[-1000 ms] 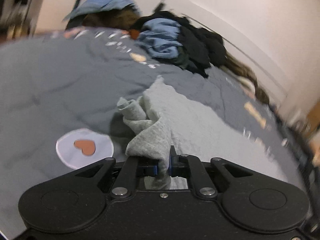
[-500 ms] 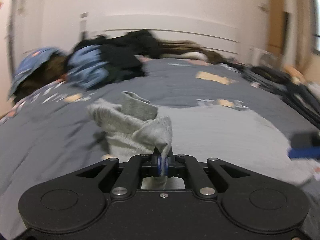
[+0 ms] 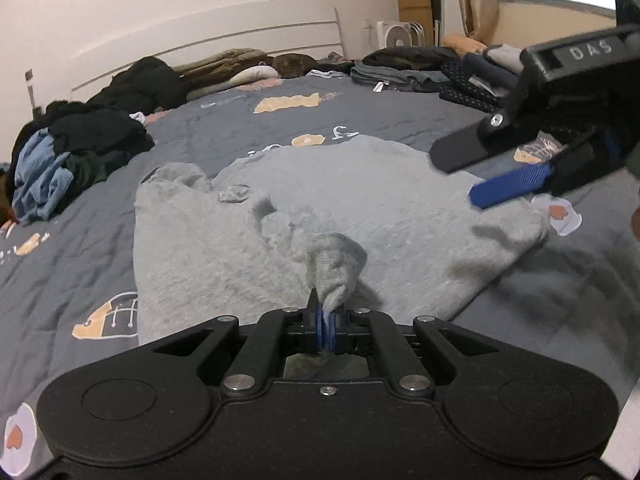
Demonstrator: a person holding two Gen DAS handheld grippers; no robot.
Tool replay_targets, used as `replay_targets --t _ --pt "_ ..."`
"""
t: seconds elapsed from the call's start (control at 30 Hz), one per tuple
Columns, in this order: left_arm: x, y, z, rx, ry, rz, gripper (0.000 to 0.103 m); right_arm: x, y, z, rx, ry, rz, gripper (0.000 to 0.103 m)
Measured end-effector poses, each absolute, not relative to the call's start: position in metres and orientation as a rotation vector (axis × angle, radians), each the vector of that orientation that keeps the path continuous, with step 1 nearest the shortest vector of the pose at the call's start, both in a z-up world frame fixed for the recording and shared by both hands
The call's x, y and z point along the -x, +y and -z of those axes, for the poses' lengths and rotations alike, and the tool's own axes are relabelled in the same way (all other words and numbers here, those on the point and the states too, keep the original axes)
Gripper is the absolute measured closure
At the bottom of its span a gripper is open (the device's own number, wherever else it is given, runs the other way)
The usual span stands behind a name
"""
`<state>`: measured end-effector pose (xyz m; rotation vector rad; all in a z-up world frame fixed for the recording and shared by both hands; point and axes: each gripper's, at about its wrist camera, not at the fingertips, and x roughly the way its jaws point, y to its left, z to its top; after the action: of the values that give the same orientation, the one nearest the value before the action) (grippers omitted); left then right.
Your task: Fold clothes
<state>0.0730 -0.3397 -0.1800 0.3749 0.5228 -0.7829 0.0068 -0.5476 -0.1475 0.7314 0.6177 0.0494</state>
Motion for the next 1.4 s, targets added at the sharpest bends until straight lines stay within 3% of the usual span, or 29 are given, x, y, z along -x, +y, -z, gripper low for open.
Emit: replay_targets --t 0.53,1.0,1.13,1.2,1.4 --pt "-0.066 -0.331 0.161 -0.3 0.452 0.765 0.1 -0.08 -0.529 0.189 -1.086 0.752 -0.203 0.029" --pt "-0.061 -0.328 0.152 -0.307 0.413 0.796 0.1 -0.132 -0.516 0.188 -1.005 0.798 -0.246 0.028" --pt "-0.06 -0.325 0.15 -0.297 0.409 0.798 0.099 -0.136 -0.514 0.186 -0.983 0.798 -0.26 0.041" --pt "-0.061 -0.324 0.15 -0.291 0.411 0.796 0.099 -0.135 -0.513 0.186 -0.963 0.806 -0.264 0.083" --pt "-0.06 -0.324 0.147 -0.298 0.43 0.821 0.099 -0.137 -0.515 0.187 -0.983 0.786 -0.248 0.087"
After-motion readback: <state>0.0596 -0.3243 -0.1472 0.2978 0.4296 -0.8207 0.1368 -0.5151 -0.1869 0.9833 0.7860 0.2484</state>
